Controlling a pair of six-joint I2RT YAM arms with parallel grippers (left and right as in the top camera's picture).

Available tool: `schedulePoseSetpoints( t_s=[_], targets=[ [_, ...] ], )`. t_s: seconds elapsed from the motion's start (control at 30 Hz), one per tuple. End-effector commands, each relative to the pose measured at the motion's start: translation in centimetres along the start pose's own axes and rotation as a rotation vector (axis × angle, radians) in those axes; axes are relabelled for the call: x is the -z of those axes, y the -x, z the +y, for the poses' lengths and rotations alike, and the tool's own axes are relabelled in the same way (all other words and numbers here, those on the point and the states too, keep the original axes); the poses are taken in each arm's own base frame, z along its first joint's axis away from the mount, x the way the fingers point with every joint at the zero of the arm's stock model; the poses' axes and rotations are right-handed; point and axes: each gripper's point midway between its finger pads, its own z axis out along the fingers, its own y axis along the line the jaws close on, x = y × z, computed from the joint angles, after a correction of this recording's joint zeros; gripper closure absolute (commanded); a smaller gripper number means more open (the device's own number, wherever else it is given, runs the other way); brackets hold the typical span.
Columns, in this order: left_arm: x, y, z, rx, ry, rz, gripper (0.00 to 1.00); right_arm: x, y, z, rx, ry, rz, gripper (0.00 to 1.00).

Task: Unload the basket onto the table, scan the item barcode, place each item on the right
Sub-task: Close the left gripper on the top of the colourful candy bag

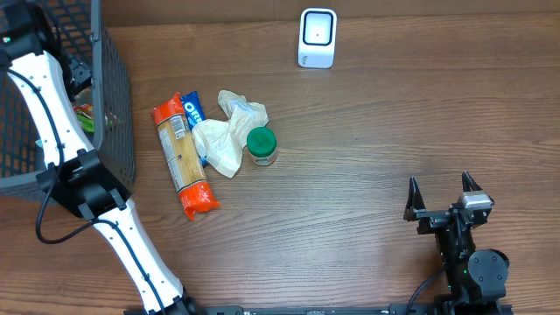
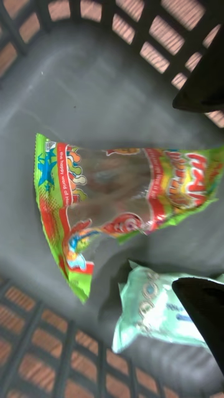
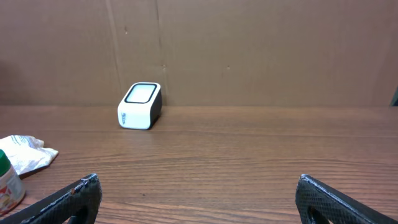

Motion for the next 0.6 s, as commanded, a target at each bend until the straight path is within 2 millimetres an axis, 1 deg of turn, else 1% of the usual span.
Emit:
schedulePoseSetpoints(
  t_s=[0.0,0.17,0.3,0.53,0.57],
  targets=[
    [-2.1,-0.2,-0.1,0.008,0.005,0.020,0.24,0.0,-0.3,-0.1,0.007,-0.007,0.000,0.00],
    [-5.1,-0.6,-0.6,0.003,0.014,0.043,0.21,0.0,-0.3,-0.1,0.007,-0.007,0.000,0.00],
    [-6.8,-0.9,-0.7,0.000,0.020,0.057,0.21,0.0,-0.3,-0.1,0.007,-0.007,0.000,0.00],
    [-10.1,-2.7,-0.4,-0.007,0.048,0.126,0.20,0.0,-0.3,-0.1,0.007,-0.007,0.000,0.00],
    [-10.2,-2.8,-0.4,-0.008,0.050,0.133,0.20,0.0,-0.3,-0.2,0.007,-0.008,0.000,0.00]
  ],
)
